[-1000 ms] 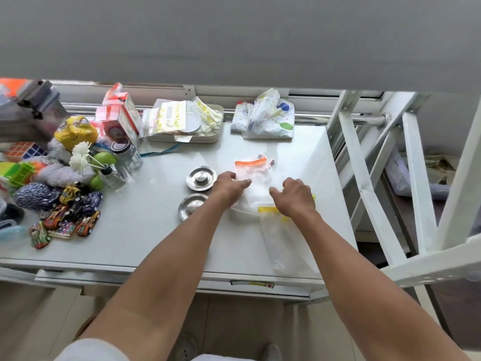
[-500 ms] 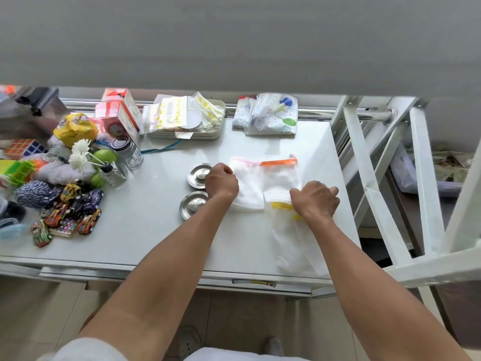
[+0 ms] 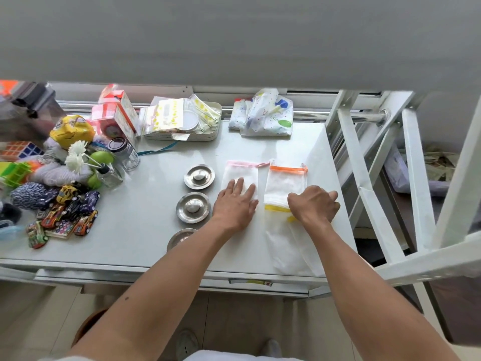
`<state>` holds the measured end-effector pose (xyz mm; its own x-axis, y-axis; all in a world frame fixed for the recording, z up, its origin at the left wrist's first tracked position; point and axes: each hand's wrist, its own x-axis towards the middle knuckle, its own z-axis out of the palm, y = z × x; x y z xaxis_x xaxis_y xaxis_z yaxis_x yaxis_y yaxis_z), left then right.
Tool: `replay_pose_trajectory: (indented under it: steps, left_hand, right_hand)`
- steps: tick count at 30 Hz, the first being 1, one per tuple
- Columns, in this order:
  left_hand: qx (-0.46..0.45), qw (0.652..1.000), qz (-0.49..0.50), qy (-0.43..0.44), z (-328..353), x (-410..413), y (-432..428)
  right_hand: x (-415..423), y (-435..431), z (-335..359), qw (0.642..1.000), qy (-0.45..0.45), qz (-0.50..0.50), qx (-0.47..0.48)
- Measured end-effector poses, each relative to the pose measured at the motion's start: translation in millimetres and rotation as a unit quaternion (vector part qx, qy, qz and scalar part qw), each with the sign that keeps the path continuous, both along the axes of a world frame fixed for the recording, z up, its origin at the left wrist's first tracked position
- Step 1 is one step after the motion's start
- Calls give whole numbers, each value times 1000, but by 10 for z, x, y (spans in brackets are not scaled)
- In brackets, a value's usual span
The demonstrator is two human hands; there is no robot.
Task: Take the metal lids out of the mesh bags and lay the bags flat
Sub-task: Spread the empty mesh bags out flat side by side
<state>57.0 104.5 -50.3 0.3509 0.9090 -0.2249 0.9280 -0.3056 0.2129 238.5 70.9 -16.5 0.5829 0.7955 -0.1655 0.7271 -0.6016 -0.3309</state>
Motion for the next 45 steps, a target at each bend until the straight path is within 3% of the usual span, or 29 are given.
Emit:
replay_pose_trajectory:
  steps: [7,12,18,22,27,31,33,37,41,45]
  left_hand:
    - [-44,998,51,-10,22,76,52]
    - [77,995,2,-60,-64,-49,-85]
    - [157,981,-50,-103,25,38,-332]
    - [92,991,14,-93,110,327,-487]
    - [10,966,115,-233,146,398,-568]
    - [-65,937,176,-294,263,231,-526]
    - [-101,933,211,-273,316,68,-476]
    - [-98,962,188,-170,379,-218,-404]
    - [-19,991,120,-62,437,-271,-435]
    - [124,990,70,19,376,-206,-455]
  right_hand:
    - [-49,1,-43,999,-22,27,-2]
    - [0,16,-73,999,-30,24,8]
    - [64,1,-81,997,46,7,53]
    - [105,-47,-69,994,76,-21,79]
    - [179,-135,-96,995,70,19,61]
    - [217,-172,-166,996,66,42,46]
    - [224,-184,-194,996,62,46,45]
    - [146,-211,-195,996,31,29,85]
    - [-128,-205,-166,977,-23,141,158]
    - [-400,-178,-156,962,-52,255,86]
